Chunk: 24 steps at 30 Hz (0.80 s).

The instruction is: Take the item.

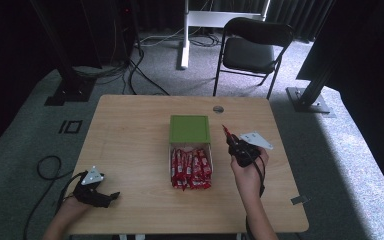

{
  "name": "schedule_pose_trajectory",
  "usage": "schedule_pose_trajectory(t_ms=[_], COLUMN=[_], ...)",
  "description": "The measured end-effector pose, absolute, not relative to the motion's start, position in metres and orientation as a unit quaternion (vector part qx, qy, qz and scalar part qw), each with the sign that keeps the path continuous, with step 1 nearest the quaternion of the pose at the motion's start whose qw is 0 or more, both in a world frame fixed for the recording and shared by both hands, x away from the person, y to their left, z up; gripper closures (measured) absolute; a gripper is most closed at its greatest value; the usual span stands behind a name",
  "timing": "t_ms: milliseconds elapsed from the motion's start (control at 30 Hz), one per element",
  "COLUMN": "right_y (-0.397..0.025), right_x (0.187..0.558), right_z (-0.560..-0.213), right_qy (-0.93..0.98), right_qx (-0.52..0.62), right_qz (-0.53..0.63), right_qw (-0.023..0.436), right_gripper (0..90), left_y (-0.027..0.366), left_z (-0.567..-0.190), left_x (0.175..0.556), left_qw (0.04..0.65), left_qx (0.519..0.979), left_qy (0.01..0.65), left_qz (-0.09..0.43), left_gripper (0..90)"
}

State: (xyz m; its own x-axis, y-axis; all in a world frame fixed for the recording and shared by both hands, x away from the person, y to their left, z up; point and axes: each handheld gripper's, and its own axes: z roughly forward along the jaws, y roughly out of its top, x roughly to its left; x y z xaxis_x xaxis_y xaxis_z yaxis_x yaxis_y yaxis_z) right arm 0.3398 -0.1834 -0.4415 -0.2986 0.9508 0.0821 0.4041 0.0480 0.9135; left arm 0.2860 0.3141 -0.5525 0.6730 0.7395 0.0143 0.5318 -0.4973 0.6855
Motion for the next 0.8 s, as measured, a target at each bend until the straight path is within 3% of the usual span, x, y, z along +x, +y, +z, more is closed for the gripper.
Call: schedule_pose_trajectory(t_ms=[167,533,800], right_y=[-0.183,-0.174,-0.169], right_x=[0.351,0.376,0.386], right_z=[-0.464,-0.513,-0.533], right_qy=[0.654,0.661,0.662], right_qx=[0.519,0.559,0.570], right_qz=[0.450,0.421,0.409], right_qw=[0.317,0.272,0.263], right_gripper=[78.6,78.6,78.4], left_y=[0.314,0.314,0.314], left_z=[-0.552,-0.552,-0.553], left_x=[0.286,0.286,0.286], left_qw=[0.334,0.334,0.334], left_qx=[0.851,0.851,0.851], left_qy=[0.373,0.373,0.373], left_qz=[0.155,0.155,0.155], left_gripper=[1.6,1.6,1.6])
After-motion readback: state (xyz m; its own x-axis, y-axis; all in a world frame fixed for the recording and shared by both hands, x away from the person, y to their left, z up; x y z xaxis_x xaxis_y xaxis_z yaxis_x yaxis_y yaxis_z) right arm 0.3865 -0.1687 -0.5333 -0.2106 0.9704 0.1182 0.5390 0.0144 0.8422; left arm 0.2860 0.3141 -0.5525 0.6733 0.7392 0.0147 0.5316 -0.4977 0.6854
